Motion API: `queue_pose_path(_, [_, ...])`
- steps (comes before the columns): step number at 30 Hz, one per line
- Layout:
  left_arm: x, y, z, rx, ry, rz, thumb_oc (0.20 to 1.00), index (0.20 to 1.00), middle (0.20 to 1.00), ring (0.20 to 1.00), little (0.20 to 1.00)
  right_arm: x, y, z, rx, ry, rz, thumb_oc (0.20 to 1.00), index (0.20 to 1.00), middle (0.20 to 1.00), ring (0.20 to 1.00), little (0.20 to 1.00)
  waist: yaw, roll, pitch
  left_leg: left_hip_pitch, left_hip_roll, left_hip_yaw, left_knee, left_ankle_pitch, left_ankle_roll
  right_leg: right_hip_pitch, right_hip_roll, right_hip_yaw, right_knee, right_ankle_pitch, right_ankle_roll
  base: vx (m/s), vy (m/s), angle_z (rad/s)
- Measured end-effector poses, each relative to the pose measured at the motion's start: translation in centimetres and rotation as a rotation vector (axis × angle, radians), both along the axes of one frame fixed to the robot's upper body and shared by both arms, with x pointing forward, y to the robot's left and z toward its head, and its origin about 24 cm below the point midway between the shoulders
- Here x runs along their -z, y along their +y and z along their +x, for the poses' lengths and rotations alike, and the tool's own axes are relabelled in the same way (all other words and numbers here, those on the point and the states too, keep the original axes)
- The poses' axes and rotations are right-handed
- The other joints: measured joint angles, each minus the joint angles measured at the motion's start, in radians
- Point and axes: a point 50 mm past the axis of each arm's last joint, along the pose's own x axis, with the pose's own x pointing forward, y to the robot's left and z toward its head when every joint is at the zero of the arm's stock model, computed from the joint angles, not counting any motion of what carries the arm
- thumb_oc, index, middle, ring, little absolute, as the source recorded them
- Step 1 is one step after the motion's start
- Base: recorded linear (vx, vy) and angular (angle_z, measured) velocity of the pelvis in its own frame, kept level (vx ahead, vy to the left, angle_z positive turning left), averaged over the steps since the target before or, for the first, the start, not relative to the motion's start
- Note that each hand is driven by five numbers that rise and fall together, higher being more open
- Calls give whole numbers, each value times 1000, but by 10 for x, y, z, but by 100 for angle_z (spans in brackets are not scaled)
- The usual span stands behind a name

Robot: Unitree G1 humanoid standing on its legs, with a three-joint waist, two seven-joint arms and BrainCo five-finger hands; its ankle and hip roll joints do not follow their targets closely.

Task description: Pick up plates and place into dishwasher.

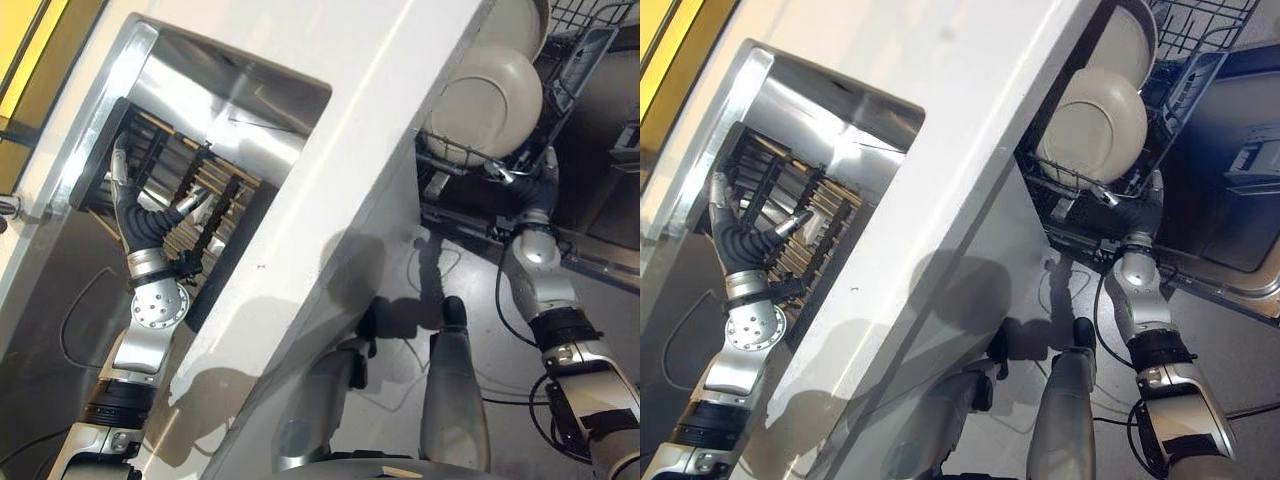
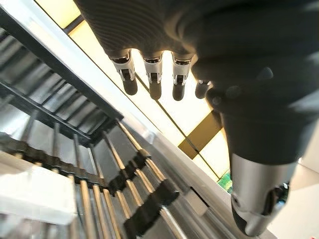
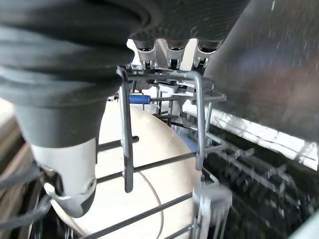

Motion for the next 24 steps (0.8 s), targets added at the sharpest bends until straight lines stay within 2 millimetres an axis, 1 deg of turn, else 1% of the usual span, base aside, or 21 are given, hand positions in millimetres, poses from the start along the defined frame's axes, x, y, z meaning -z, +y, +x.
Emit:
queue_pose_path(2, [4, 1, 0, -4, 16, -10, 1000, 1000, 1000, 1000, 1000, 0, 5, 3, -1, 13, 7, 1000, 1000, 1000, 1000, 1000, 4, 0, 0, 8, -4, -13, 0, 2, 1, 16, -6, -8, 0, -4, 2, 20, 78, 19])
queue_pose_path(5, [10, 1, -1, -3, 40, -19, 1000, 1000, 1000, 1000, 1000, 5, 4, 4, 24, 47, 14, 1000, 1000, 1000, 1000, 1000, 26, 0, 0, 45, -10, -18, -9, 3, 3, 50, -15, -14, 0, -10, 4, 31, 75, 9])
queue_pose_path(9, [15, 2, -4, -5, 61, -27, 1000, 1000, 1000, 1000, 1000, 8, 1, 5, 47, 71, 16, 1000, 1000, 1000, 1000, 1000, 26, 1, -1, 67, -24, -38, -24, 15, 8, 73, -34, -30, 0, -24, 2, 21, 56, 16])
queue_pose_path(14, [19, 3, -5, 1, 74, -31, 1000, 1000, 1000, 1000, 1000, 9, 0, 5, 60, 81, 18, 1000, 1000, 1000, 1000, 1000, 31, 1, -1, 86, -27, -47, -30, 17, 9, 95, -40, -40, -1, -20, 9, 21, 39, 6])
queue_pose_path(19, [17, 3, -5, 22, 60, -25, 1000, 1000, 1000, 1000, 1000, 13, -2, 5, 67, 98, 19, 1000, 1000, 1000, 1000, 1000, 53, 2, -1, 115, -28, -55, -39, 19, 8, 122, -44, -49, -3, -28, 8, 14, 36, 4])
queue_pose_path(24, [19, 3, -6, 54, 57, -46, 1000, 1000, 1000, 1000, 1000, 14, 0, 6, 0, 106, 15, 1000, 1000, 1000, 1000, 1000, 52, 3, -2, 141, -33, -66, -46, 20, 8, 150, -52, -60, -2, -40, 4, 3, 44, 7])
